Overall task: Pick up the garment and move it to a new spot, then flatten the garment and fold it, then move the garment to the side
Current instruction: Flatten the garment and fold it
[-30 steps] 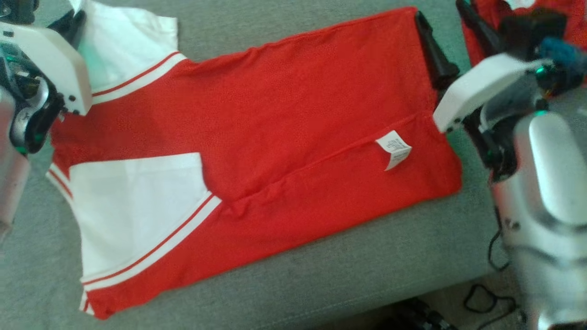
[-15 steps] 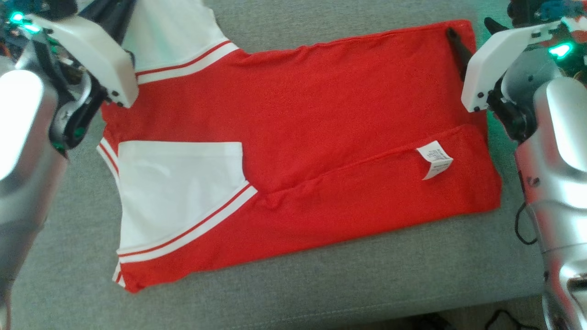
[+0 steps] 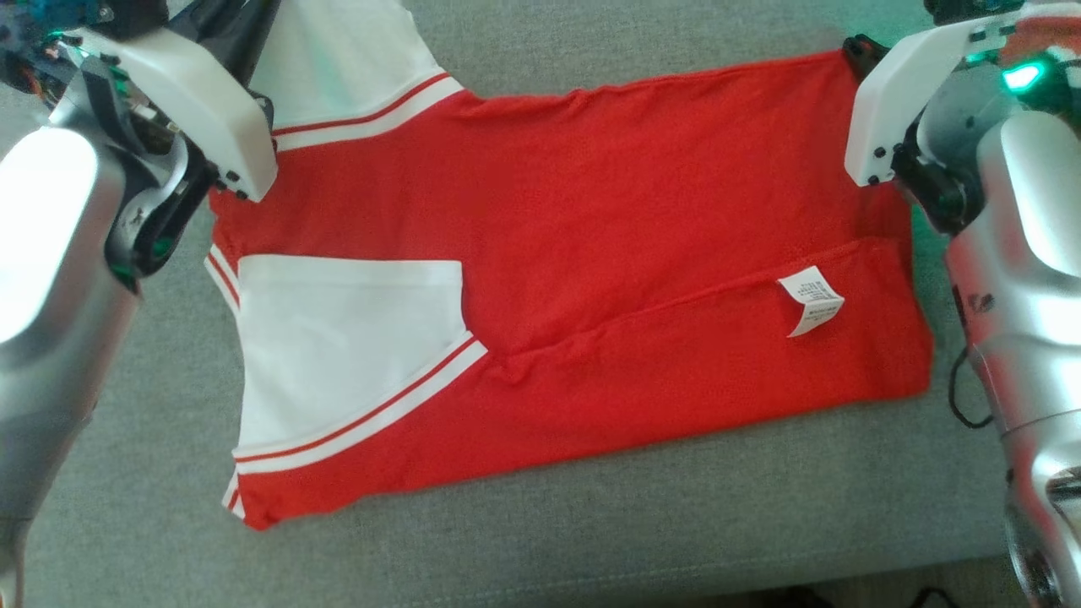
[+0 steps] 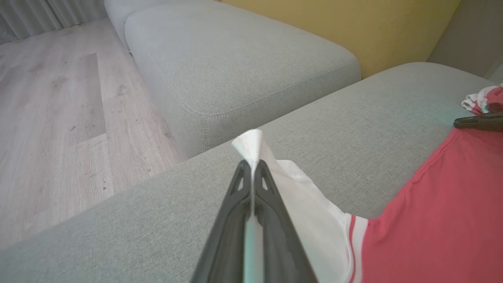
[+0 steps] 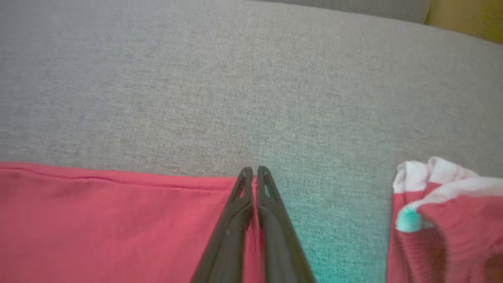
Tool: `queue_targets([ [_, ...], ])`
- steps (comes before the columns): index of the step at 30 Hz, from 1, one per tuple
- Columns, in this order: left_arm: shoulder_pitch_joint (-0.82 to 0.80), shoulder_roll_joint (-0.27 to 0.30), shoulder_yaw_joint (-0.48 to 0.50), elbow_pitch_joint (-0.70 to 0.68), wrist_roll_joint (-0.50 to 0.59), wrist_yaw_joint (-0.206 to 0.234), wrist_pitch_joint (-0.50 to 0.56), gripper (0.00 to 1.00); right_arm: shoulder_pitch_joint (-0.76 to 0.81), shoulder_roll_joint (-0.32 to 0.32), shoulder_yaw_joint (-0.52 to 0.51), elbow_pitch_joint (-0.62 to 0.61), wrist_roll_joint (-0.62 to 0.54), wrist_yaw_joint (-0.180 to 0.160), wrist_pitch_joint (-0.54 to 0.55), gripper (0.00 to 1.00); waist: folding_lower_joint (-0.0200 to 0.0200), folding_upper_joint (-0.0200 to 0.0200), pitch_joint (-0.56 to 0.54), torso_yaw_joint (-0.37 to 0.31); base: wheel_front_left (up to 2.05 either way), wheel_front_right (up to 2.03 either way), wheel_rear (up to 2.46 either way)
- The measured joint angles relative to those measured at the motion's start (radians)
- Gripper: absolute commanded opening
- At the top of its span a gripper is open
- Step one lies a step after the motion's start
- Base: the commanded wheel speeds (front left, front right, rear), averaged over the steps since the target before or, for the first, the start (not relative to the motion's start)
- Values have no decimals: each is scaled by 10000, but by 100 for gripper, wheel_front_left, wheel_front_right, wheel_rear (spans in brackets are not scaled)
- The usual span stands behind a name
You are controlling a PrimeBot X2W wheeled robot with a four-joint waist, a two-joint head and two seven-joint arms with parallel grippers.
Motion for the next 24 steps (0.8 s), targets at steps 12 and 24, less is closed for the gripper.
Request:
queue_targets([
  [12, 2234, 541, 10, -1461, -541, 364, -466, 0, 1390, -832, 1072, -830, 1145, 0, -1170, 0, -1, 1, -1236, 198, 0, 0, 0],
  [24, 5912, 851, 17, -3233, -1137, 1488, -1638, 0, 3839, -1555, 755, -2405, 1737, 0, -1074, 0, -3, 1, -2662, 632, 0, 0, 0],
])
